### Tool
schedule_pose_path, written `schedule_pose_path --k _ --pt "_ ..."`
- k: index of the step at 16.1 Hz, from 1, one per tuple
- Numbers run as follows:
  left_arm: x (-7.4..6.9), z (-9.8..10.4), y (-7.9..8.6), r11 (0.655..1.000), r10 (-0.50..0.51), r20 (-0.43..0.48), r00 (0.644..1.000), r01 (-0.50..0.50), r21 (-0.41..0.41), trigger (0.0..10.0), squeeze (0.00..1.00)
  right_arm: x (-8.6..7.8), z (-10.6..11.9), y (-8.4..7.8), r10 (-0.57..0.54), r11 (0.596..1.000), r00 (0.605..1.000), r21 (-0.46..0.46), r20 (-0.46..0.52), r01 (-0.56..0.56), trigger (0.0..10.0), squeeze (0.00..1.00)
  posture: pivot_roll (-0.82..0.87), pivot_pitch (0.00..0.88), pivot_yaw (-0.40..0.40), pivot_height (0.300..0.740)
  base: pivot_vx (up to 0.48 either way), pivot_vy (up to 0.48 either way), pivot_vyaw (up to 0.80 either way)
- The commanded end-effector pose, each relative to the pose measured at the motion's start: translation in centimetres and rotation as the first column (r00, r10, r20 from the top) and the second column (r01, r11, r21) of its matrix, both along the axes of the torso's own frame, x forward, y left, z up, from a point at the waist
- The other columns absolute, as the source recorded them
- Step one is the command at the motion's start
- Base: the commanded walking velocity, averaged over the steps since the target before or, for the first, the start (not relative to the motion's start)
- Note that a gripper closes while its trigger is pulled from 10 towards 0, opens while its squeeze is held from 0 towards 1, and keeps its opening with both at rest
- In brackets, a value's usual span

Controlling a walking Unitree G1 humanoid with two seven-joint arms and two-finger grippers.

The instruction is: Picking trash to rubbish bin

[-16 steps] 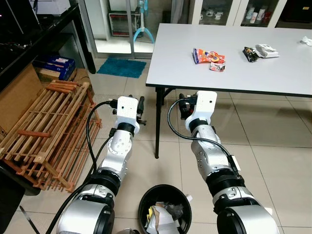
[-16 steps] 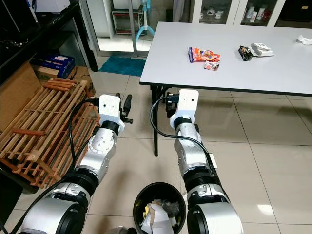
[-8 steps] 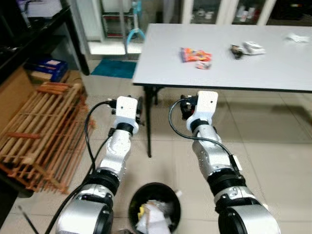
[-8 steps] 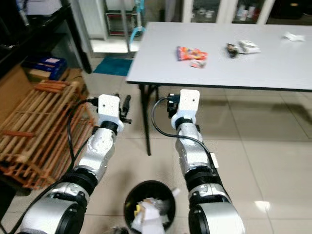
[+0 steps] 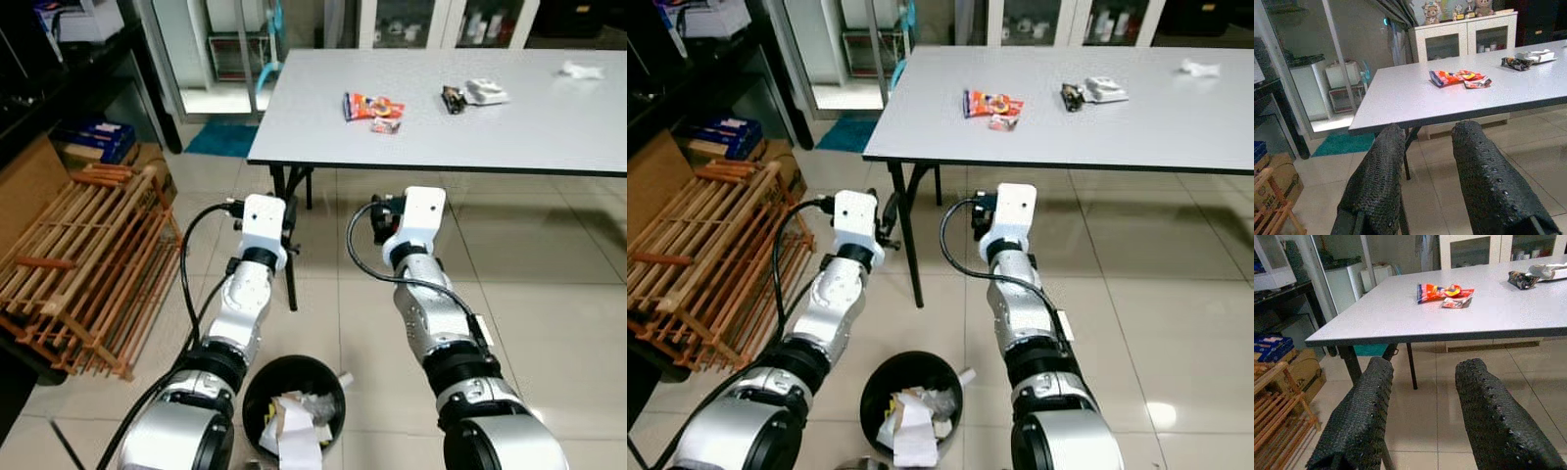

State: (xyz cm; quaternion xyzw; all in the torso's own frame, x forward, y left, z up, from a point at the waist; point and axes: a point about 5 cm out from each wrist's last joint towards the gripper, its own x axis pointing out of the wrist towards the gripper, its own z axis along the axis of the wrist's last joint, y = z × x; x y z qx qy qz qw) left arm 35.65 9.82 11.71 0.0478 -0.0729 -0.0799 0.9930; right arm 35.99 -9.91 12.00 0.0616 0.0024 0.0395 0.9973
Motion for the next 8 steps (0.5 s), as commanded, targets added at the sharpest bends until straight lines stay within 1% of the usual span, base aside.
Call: schedule_pose_path --k 1,4,8 --pt "0.17 0.18 0.67 1.000 0.013 0.002 1.000 -0.013 0.007 10.0 0.00 0.15 0.54 0.79 0.024 1.000 1.000 0.008 0.008 -0.024 10.0 0.00 0.03 0.000 0.041 0.740 0.000 0.000 0.00" --pt "0.15 0.12 0.64 1.000 0.013 0.000 1.000 -0.013 0.017 10.0 0.00 0.10 0.47 0.80 0.027 1.000 1.000 0.006 0.004 -0.027 10.0 0.00 0.04 0.000 0.040 0.740 0.000 0.000 0.00" --pt "0.09 -0.09 0.74 0.999 0.019 -0.007 1.000 -0.019 0.034 10.0 0.00 0.00 0.30 0.90 0.030 1.000 1.000 0.005 -0.004 -0.030 10.0 0.00 0.04 0.000 0.040 0.740 0.000 -0.455 0.00"
